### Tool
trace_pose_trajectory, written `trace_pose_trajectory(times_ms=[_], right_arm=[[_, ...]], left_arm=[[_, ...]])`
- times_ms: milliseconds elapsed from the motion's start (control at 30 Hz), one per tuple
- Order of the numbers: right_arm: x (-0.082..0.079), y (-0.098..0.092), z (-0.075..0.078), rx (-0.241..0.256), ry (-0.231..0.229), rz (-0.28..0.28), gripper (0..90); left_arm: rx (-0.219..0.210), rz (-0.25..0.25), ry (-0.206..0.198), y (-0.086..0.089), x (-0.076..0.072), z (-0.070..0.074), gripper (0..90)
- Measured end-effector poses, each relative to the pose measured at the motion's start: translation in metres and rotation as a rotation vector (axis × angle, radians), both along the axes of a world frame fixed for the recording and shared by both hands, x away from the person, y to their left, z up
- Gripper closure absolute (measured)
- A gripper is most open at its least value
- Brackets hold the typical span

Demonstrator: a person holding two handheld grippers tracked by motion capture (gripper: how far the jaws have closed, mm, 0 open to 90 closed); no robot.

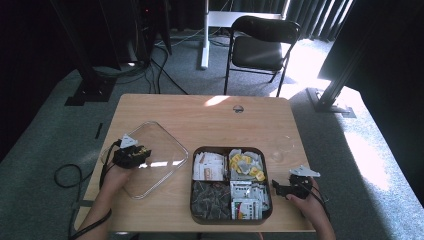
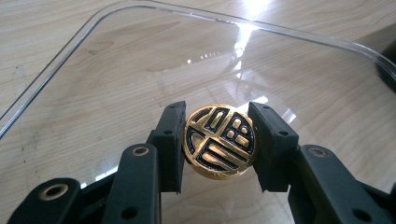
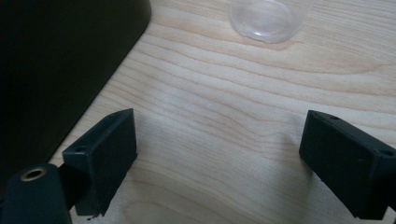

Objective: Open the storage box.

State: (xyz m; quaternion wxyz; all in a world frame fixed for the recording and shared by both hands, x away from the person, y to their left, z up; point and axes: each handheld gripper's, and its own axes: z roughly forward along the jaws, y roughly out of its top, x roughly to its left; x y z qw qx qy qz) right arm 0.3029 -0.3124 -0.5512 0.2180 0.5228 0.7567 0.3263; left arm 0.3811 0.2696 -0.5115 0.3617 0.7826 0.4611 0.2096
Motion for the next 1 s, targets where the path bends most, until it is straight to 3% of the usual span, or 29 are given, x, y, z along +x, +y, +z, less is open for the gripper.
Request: trace_pose_trajectory(times_ms=[633,1000], right_arm=[[0.000,0.000,0.000,0.000,-0.001,0.000,10.4],[0.000,0.000,0.000,-0.001,-0.001,0.000,10.5]], left_arm=[[0.002,0.044,-0.005,-0.005,0.019,-0.009,59.1],[0.000,0.030,0.002,-0.010,0.027,-0.013,59.1]])
